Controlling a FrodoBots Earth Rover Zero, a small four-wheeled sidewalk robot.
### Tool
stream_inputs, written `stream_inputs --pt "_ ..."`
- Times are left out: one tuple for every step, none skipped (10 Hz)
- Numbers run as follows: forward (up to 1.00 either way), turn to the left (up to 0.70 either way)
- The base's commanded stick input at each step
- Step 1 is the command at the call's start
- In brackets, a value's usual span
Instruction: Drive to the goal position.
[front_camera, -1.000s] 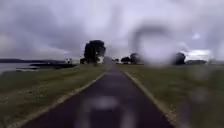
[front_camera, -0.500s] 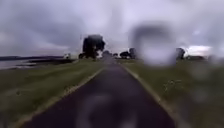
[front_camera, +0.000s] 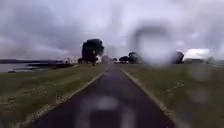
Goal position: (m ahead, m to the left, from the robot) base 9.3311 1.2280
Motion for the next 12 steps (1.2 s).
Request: stream_inputs --pt "0.70 -0.03" --pt "0.70 -0.01" --pt "0.70 0.00" --pt "0.70 0.00" --pt "0.70 0.00" --pt "0.70 0.00" --pt "0.70 0.00" --pt "0.70 0.00" --pt "0.70 0.00" --pt "0.70 0.00" --pt "0.70 0.00" --pt "0.70 0.00"
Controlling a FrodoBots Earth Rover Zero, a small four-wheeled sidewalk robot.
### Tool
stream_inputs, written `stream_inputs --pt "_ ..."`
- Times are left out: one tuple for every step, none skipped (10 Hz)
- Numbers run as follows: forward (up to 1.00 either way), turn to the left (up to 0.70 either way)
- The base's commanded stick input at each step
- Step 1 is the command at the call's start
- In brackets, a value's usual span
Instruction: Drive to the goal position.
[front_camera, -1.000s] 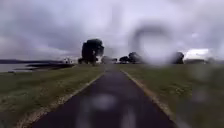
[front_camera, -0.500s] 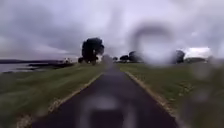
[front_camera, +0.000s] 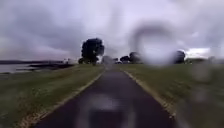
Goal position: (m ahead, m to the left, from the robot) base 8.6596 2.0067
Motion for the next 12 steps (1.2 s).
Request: stream_inputs --pt "0.70 0.00" --pt "0.70 0.00" --pt "0.70 0.00" --pt "0.70 -0.05" --pt "0.70 -0.11" --pt "0.70 -0.14" --pt "0.70 -0.14" --pt "0.70 -0.12" --pt "0.70 -0.08" --pt "0.70 -0.05" --pt "0.70 -0.04" --pt "0.70 -0.03"
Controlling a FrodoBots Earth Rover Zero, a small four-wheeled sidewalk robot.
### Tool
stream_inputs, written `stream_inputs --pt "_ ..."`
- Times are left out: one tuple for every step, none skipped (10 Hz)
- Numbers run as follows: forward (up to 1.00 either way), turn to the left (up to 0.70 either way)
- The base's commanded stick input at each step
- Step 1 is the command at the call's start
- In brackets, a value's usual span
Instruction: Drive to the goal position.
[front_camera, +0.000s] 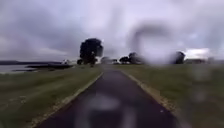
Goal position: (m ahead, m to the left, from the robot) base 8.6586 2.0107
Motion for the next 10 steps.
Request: stream_inputs --pt "0.70 -0.02" --pt "0.70 -0.01" --pt "0.70 0.00" --pt "0.70 0.00" --pt "0.70 0.00" --pt "0.70 0.00" --pt "0.70 0.00" --pt "0.70 0.00" --pt "0.70 0.00" --pt "0.70 0.00"
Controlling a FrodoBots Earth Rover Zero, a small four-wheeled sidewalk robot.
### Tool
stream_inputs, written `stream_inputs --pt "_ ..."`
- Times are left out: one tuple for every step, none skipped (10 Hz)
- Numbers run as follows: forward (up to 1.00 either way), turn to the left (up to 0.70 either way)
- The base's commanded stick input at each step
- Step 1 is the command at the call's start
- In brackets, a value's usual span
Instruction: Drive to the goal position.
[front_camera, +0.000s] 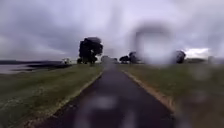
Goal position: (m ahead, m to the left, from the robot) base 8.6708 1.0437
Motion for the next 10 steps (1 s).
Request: stream_inputs --pt "0.70 0.00" --pt "0.70 0.00" --pt "0.70 -0.06" --pt "0.70 -0.13" --pt "0.70 -0.14" --pt "0.70 -0.14" --pt "0.70 -0.14" --pt "0.70 -0.14" --pt "0.70 -0.11" --pt "0.70 -0.08"
